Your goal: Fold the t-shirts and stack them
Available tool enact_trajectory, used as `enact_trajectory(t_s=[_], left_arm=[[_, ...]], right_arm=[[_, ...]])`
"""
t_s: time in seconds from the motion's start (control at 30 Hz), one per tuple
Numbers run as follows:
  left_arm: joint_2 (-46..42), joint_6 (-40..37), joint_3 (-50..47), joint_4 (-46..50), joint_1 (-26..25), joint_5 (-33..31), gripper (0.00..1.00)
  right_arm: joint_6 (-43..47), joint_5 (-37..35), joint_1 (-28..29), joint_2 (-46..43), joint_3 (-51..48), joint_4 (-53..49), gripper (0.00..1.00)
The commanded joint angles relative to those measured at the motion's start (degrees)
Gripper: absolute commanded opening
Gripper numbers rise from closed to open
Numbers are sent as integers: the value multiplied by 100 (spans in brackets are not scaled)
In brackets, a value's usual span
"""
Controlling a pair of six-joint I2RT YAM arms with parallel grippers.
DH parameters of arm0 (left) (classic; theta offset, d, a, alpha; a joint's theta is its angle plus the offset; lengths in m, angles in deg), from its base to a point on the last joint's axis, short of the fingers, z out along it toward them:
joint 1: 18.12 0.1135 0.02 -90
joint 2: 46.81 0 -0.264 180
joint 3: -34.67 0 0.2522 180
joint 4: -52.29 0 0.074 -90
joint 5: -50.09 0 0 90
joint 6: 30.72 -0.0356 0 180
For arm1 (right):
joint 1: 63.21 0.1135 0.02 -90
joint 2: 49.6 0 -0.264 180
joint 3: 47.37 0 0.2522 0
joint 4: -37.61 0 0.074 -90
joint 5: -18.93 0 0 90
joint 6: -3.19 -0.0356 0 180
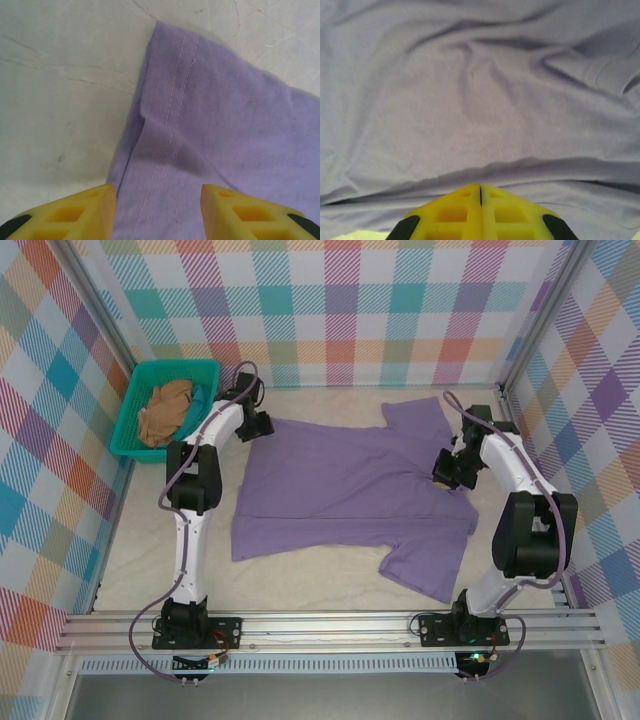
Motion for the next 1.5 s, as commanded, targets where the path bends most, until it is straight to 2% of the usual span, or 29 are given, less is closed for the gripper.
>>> enact_trajectory(t_s=[0.0, 0.2, 0.57, 0.77, 1.03, 1.2, 1.27, 1.37, 1.47], left_arm=[[115, -364, 598, 133, 28, -38, 48], [565, -501, 1280, 448, 101, -218, 50], [1606, -827, 2569, 1217, 152, 150, 46], [1658, -710, 2582, 1344, 167, 199, 44], [1926, -352, 2575, 1843, 140, 481, 30], [2008, -230, 2500, 2238, 21, 227, 21], [1968, -184, 2412, 2354, -24, 62, 13], [1633, -92, 1810, 2138, -54, 2, 2], [948, -7, 905, 1544, -79, 13, 0]], right_arm=[[-45, 203, -8, -444, -386, 212, 6], [-148, 250, 1, -836, -1055, 423, 6], [-213, 292, 23, -1080, -1468, 470, 5], [-259, 326, 24, -1227, -1607, 488, 5], [-270, 388, 20, -1431, -1722, 492, 5], [-244, 456, 24, -1580, -1836, 533, 5], [-244, 499, 22, -1649, -1890, 569, 5], [-215, 544, 19, -1739, -1944, 599, 5], [-177, 547, 24, -1786, -1932, 630, 5]])
